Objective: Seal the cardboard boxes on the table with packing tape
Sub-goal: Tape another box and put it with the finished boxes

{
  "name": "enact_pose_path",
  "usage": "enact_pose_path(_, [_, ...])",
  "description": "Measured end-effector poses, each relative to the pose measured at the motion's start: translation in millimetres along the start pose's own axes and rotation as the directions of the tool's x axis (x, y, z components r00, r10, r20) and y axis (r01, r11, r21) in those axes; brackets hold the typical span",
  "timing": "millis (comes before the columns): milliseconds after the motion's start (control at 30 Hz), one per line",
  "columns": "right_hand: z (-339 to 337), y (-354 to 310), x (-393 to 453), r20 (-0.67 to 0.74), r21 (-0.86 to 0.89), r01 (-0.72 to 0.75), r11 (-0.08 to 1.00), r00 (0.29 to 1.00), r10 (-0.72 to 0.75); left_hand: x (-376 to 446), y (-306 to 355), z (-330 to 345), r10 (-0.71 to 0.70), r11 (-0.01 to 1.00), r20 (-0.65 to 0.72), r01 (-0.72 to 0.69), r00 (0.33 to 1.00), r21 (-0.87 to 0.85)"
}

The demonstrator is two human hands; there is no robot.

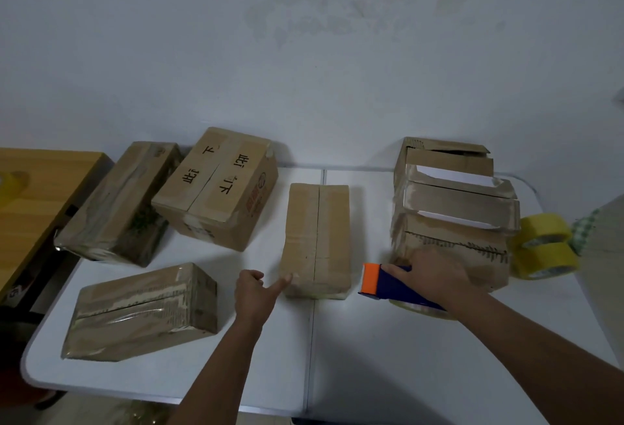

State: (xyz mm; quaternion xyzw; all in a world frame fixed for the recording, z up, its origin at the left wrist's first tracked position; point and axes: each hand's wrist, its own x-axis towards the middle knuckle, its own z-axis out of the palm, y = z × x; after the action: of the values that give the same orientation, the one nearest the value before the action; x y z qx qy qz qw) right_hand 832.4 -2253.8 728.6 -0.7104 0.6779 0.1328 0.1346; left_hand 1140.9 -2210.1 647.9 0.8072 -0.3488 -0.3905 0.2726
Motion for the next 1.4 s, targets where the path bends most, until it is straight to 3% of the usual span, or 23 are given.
enact_pose_path(467, [38.6,-30.2,-15.2,0.141,0.146,-0.067,0.987,0.989,0.046,58.2,12.2,-36.2,0.080,0.993,0.167,-0.093,0.983,0.075])
enact_pose_path(633, [44.3,-37.6,-13.4,0.156,0.110,-0.086,0.990,0.985,0.068,58.0,11.3,-36.2,0.097,0.990,0.190,-0.113,0.977,0.079])
enact_pose_path(733, [47.1,-41.0,-12.0,0.136,0.088,-0.085,0.993,0.988,0.072,57.8,10.4,-37.1,0.116,0.988,0.135,-0.128,0.984,0.085])
enact_pose_path(800, [50.5,-42.1,-10.0,0.140,0.092,-0.091,0.992,0.987,0.077,60.0,7.9,-41.8,0.177,0.965,0.077,-0.189,0.981,0.180])
enact_pose_path(967, [61.4,-40.2,-6.8,0.143,0.155,-0.122,0.980,0.985,0.100,66.8,4.5,-51.3,0.312,0.896,0.083,-0.322,0.947,0.304])
enact_pose_path(1400, [63.1,-40.6,-11.0,0.141,0.182,-0.116,0.976,0.986,0.091,60.1,16.4,-54.8,0.376,0.828,0.073,-0.371,0.924,0.420])
